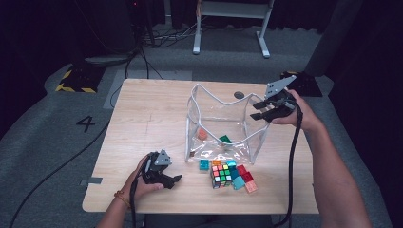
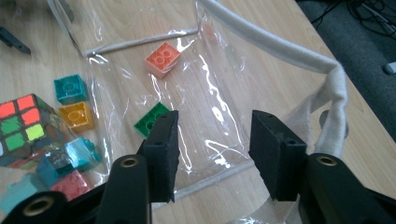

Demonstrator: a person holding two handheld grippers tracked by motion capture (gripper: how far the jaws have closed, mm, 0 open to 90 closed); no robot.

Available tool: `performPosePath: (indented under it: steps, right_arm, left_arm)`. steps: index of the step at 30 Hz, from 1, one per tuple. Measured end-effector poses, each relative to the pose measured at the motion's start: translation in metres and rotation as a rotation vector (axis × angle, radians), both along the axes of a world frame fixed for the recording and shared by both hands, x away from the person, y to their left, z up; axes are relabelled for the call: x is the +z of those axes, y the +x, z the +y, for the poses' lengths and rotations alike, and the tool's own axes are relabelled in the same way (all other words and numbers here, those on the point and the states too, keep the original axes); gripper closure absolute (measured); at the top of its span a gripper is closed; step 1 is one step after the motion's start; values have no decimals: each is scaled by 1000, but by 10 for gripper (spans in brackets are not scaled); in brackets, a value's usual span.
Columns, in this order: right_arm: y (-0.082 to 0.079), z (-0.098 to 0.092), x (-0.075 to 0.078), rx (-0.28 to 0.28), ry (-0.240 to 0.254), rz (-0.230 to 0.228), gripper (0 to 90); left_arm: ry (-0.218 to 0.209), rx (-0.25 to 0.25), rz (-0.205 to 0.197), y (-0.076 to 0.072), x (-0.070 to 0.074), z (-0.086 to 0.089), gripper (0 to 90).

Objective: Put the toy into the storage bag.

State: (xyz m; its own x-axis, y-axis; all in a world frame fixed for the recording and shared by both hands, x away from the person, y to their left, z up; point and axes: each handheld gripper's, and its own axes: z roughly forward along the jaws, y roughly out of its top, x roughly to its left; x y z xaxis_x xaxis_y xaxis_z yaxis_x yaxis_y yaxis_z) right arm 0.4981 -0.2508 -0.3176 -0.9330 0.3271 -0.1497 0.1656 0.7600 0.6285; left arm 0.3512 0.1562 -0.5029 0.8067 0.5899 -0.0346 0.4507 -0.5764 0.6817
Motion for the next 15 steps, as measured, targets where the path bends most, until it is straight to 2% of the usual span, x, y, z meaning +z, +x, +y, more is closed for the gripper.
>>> performPosePath:
  steps: [5,7,11,15]
  right_arm:
    - [-7,-3,3,-26,61,-39,455]
    - [-10,-4,5,-45,94,-44,427]
    - [-16,-10,11,-85,156,-82,367]
    - [-22,-14,14,-97,183,-96,339]
  left_arm:
    - [0,0,0,0,0,0,140]
    - [0,0,1,0,0,0,140]
    - [0,1,1,0,0,0,140]
    - [0,0,0,0,0,0,140]
